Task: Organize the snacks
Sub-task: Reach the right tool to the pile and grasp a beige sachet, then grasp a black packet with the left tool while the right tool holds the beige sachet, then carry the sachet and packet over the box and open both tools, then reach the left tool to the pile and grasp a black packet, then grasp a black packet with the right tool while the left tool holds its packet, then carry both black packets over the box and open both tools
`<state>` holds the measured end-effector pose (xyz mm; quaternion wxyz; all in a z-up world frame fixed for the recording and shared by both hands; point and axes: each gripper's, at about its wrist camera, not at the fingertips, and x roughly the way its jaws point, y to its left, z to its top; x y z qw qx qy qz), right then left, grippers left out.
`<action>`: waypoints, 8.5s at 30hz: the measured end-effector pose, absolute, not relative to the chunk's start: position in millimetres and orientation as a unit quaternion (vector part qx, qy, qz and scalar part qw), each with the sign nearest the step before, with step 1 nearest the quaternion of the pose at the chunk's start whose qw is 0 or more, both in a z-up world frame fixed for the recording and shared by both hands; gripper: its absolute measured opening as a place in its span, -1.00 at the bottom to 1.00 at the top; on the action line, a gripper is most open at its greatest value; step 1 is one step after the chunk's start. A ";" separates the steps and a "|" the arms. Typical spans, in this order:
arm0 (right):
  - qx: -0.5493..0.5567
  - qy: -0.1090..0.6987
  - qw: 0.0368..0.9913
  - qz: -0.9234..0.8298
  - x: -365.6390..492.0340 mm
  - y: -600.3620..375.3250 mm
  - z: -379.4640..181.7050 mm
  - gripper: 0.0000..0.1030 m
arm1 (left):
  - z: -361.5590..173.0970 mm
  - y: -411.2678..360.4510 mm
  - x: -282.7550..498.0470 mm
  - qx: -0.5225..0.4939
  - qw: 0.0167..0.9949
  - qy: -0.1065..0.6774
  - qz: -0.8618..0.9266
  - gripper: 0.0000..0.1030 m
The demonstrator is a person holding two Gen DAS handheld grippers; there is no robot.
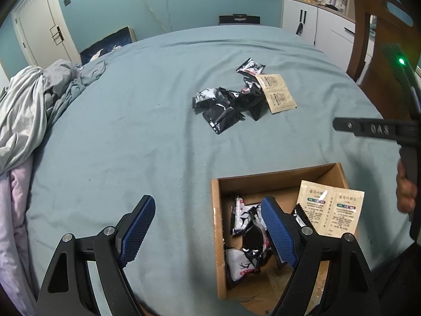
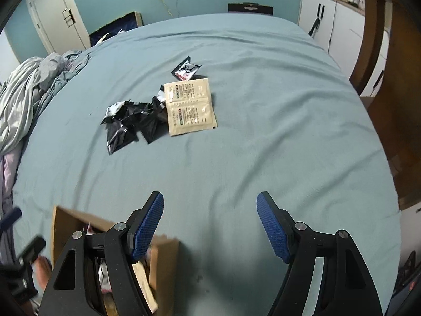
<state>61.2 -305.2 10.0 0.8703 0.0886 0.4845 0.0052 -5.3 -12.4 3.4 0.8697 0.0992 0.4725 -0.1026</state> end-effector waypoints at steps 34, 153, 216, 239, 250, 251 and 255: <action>0.087 0.507 0.854 0.075 234.3 -299.6 -68.0 -0.39 | -22.2 4.2 40.8 0.057 0.856 0.508 -0.071 0.62; 0.143 0.415 0.898 0.018 -23.4 -292.7 36.6 0.41 | -2.6 -27.2 51.6 0.072 0.851 0.502 -0.134 0.66; 0.061 0.492 0.855 0.153 229.3 -263.9 -75.1 -0.21 | 38.0 -20.9 43.6 0.007 0.828 0.512 -0.227 -0.74; 0.153 0.390 0.893 0.162 -59.7 -294.5 28.3 -0.31 | 32.2 -10.7 -12.6 0.009 0.865 0.453 -0.216 0.59; 0.147 0.403 0.887 0.168 -70.6 -251.4 27.1 -0.31 | 28.0 -10.7 -15.4 0.086 0.888 0.428 -0.143 0.60; 0.147 0.402 0.887 0.172 -67.5 -249.0 27.1 -0.31 | 26.7 -11.4 -15.7 0.097 0.891 0.423 -0.136 0.60; 0.164 0.395 0.886 0.179 -67.0 -247.9 21.1 0.00 | 25.3 -11.6 -15.4 0.106 0.892 0.419 -0.129 0.60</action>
